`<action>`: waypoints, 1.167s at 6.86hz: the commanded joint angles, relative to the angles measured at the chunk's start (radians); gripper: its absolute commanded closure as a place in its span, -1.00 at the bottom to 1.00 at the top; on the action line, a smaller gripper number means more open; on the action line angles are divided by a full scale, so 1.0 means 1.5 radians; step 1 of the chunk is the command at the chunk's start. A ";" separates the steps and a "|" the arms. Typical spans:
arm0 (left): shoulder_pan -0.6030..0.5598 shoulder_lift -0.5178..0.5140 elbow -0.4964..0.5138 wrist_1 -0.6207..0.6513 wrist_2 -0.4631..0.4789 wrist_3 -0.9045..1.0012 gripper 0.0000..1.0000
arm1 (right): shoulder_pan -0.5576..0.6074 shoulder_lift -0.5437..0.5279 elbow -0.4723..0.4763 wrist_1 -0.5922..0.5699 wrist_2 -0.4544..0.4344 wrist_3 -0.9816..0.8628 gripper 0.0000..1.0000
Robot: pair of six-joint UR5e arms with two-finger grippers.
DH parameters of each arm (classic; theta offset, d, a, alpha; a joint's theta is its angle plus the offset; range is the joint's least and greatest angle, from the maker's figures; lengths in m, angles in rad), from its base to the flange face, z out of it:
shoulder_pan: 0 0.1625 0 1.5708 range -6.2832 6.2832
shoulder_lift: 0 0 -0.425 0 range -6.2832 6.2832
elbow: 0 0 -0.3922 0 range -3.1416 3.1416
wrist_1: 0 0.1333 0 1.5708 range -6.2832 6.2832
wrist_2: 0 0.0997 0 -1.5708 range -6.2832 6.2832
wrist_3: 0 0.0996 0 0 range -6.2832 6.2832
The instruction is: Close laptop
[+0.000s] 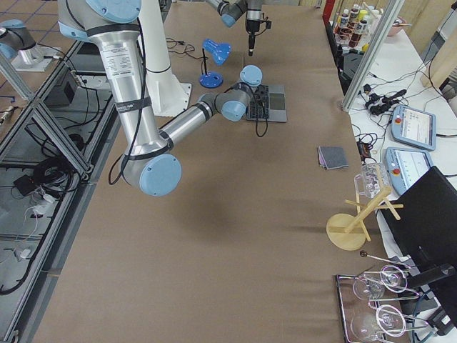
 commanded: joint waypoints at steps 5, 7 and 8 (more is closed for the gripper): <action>0.121 0.019 -0.066 -0.002 0.001 -0.042 1.00 | -0.081 -0.007 0.000 0.089 -0.046 0.003 1.00; 0.137 -0.023 -0.062 0.001 0.005 -0.087 1.00 | -0.102 0.033 -0.010 0.086 -0.069 0.003 1.00; 0.151 -0.055 -0.044 0.005 0.005 -0.104 1.00 | -0.105 0.051 -0.013 0.079 -0.082 0.004 1.00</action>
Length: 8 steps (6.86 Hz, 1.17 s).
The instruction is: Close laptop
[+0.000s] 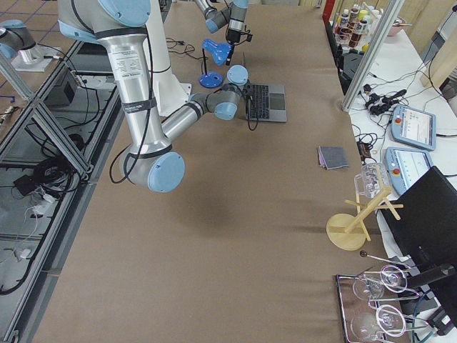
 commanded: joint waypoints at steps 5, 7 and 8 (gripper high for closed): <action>-0.051 -0.111 0.071 0.028 0.000 -0.019 1.00 | 0.058 0.142 -0.055 -0.080 -0.047 0.008 1.00; -0.105 -0.165 0.129 0.045 0.001 -0.017 1.00 | 0.066 0.176 -0.095 -0.080 -0.054 0.008 1.00; -0.123 -0.197 0.174 0.042 0.001 -0.016 1.00 | 0.070 0.189 -0.114 -0.080 -0.066 0.008 1.00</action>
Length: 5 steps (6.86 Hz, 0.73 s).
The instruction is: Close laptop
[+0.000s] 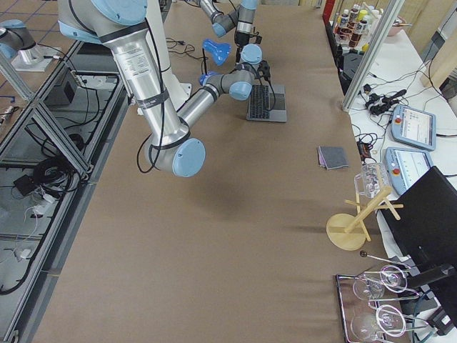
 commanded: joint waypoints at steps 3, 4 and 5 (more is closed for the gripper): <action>-0.052 -0.089 0.146 -0.002 0.002 0.029 1.00 | 0.025 0.095 -0.143 0.004 -0.038 0.000 1.00; -0.052 -0.110 0.186 -0.006 0.014 0.038 1.00 | 0.028 0.129 -0.196 0.008 -0.053 -0.001 1.00; -0.051 -0.124 0.217 -0.006 0.037 0.050 1.00 | 0.028 0.164 -0.255 0.010 -0.063 -0.002 1.00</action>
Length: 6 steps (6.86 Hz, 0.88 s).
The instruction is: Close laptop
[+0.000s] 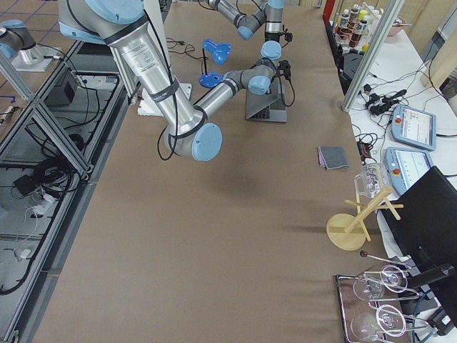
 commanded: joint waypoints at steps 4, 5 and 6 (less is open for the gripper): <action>0.016 -0.059 0.142 -0.024 0.069 0.014 1.00 | -0.005 0.134 -0.294 0.078 -0.048 -0.006 1.00; 0.019 -0.059 0.142 -0.024 0.069 0.015 1.00 | -0.006 0.134 -0.301 0.078 -0.052 -0.007 1.00; 0.019 -0.059 0.143 -0.024 0.069 0.014 1.00 | -0.006 0.134 -0.305 0.078 -0.052 -0.007 1.00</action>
